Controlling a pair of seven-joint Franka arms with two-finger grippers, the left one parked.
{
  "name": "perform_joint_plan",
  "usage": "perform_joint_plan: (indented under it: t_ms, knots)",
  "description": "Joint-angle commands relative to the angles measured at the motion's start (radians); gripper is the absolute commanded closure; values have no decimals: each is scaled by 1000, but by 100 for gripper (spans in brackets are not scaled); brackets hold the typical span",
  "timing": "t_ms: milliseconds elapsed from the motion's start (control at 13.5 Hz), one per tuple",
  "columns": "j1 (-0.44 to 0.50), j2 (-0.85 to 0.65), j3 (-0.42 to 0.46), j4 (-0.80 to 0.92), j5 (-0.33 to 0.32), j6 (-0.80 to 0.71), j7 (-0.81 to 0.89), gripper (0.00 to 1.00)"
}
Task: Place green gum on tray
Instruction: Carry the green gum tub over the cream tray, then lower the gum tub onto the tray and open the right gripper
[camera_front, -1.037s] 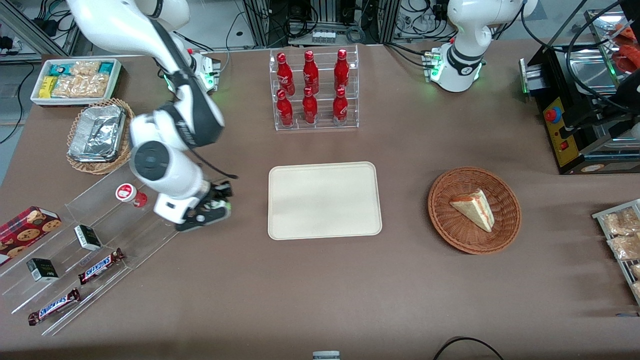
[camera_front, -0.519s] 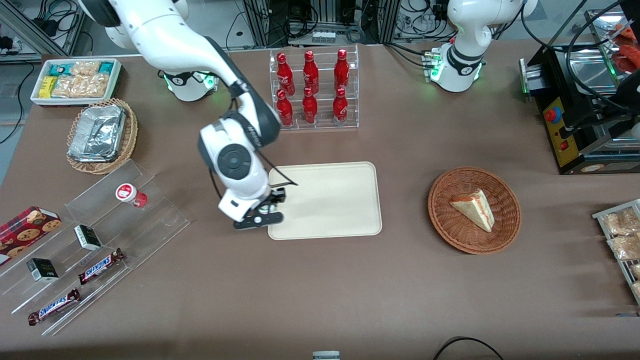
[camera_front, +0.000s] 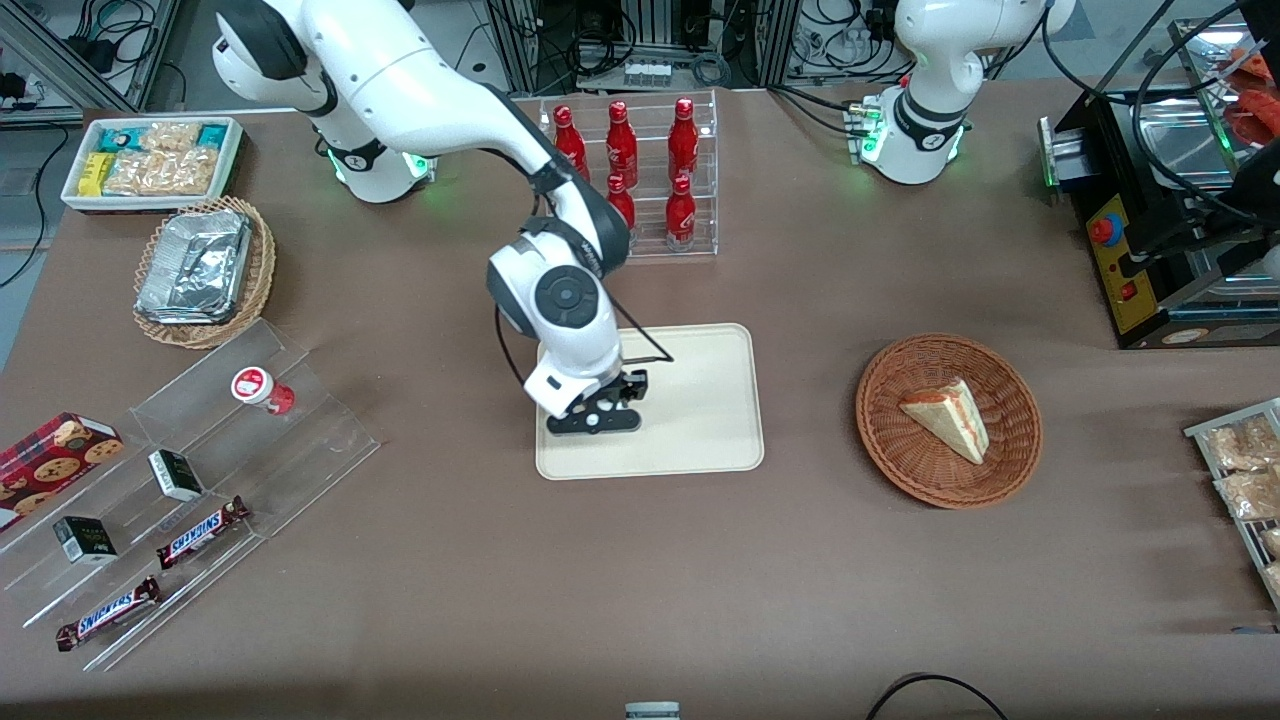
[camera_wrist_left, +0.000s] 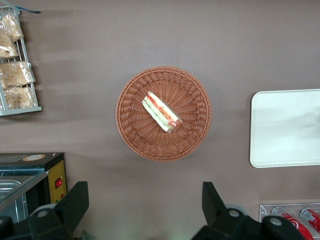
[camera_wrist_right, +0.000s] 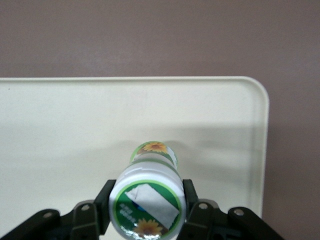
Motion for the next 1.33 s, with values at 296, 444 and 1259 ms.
perform_joint_plan:
  t_ms: [296,444,1259]
  knots:
    - [53,74,-11,43,26,42,83,100]
    - [61,84,-11,43,24,48,83,100]
    - [58,81,-13,31,-32,83,-31,0]
